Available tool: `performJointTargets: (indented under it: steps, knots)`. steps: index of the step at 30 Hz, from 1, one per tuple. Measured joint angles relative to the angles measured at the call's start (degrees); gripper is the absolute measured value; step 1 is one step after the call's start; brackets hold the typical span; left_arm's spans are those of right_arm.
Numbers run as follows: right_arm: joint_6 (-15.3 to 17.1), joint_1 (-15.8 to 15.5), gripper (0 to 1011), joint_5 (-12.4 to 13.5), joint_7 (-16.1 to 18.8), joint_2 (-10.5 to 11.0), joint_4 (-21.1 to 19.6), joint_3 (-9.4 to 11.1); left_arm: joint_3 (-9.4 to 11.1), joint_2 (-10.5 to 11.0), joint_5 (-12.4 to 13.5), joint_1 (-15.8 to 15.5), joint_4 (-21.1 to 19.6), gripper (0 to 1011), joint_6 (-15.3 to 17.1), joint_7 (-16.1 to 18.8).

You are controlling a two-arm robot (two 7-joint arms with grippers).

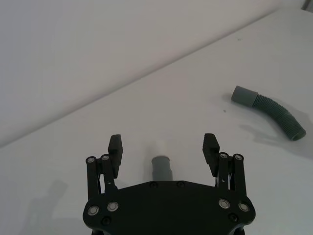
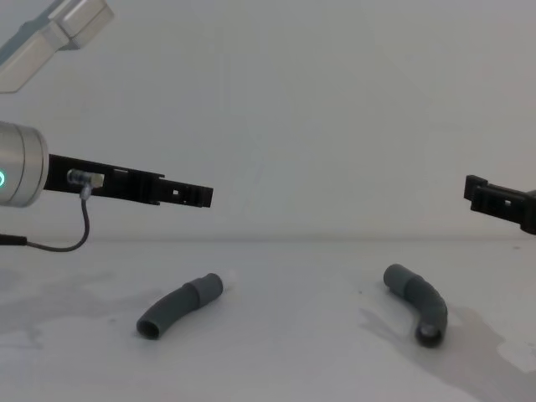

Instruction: Use both hands to pick up one end of the pipe from the table, align the ends, and insert them.

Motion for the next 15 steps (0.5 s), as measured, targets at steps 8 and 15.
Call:
performJointTargets:
  steps: [8, 15]
  knots:
    - [0.0, 0.0, 1001, 0.0, 0.0, 0.0, 0.0, 0.0, 0.6, -0.1, -0.1, 0.5, -0.8, 1001, 1.1, 1.1]
    - [0.0, 0.0, 1001, 0.0, 0.0, 0.0, 0.0, 0.0, 1.6, -0.4, 1.0, 0.5, -0.9, 1001, 1.4, 2.1]
